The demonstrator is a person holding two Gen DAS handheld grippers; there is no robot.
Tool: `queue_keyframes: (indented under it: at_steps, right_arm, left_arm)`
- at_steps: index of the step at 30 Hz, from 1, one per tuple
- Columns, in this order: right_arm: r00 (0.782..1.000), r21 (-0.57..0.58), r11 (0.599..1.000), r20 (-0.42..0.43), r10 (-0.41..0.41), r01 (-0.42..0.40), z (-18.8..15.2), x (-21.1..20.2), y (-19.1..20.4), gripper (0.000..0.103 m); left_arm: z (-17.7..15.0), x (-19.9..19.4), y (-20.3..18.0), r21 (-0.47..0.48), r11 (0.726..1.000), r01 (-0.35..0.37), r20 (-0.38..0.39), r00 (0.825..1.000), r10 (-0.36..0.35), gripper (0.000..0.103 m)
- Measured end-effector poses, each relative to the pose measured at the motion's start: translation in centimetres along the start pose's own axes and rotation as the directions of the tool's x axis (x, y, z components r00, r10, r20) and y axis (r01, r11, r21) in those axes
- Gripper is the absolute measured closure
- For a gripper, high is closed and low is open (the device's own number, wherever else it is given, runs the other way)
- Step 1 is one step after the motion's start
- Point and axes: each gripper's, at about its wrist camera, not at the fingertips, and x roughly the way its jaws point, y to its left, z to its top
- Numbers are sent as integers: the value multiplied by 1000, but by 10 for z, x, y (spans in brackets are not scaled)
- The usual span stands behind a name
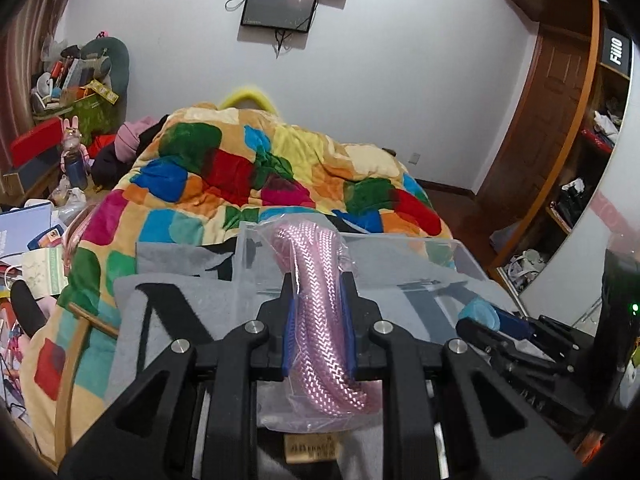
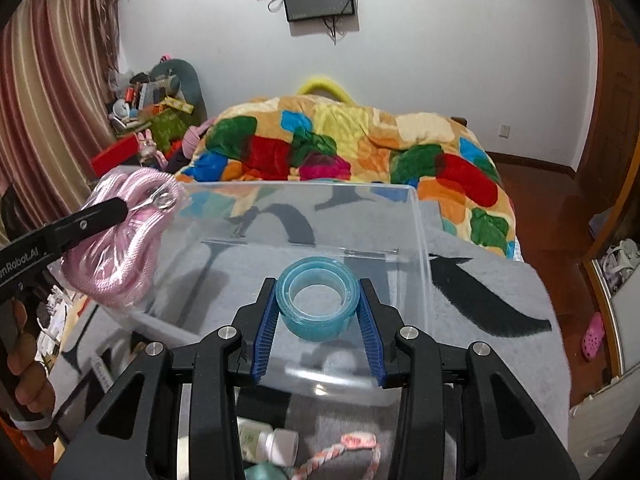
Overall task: Organize objects
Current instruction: 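Carry the pink rope into the clear box with the left tool while the right drops the blue tape in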
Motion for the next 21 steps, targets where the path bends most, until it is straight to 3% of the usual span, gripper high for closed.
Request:
queue_keyframes:
  at_steps: [3,8,11,13,17,21]
  right_arm:
    - [1000,-20,1000,-27,-2,1,0,9,5,67]
    - [999,-23,999,-38,26,-27,2,7,9,67]
    - [999,-33,999,-32,40,-41,-2,-1,11,66]
    - [999,-35,998,-25,45,-46,-4,-7,11,59]
    - [998,-37,997,1,63,-63,-10,-26,12,56]
    - [998,-55,997,33,57,-55,-19,-47,15,51]
  left_arm:
    - [-1,13,-4,23,1000,-5,-39,999,6,96]
    - [-8,12,-12,67,998,-7,-56,998,11,95]
    - [-11,4,-16,93,996,6,-53,999,-1,86]
    - [-15,-4,-18,105,994,6,-52,999,-1,73]
    - [-23,-17,-19,123,992,9,-61,998,-2,64]
    - [-32,-30,-15,132,991,8,-67,998,1,47]
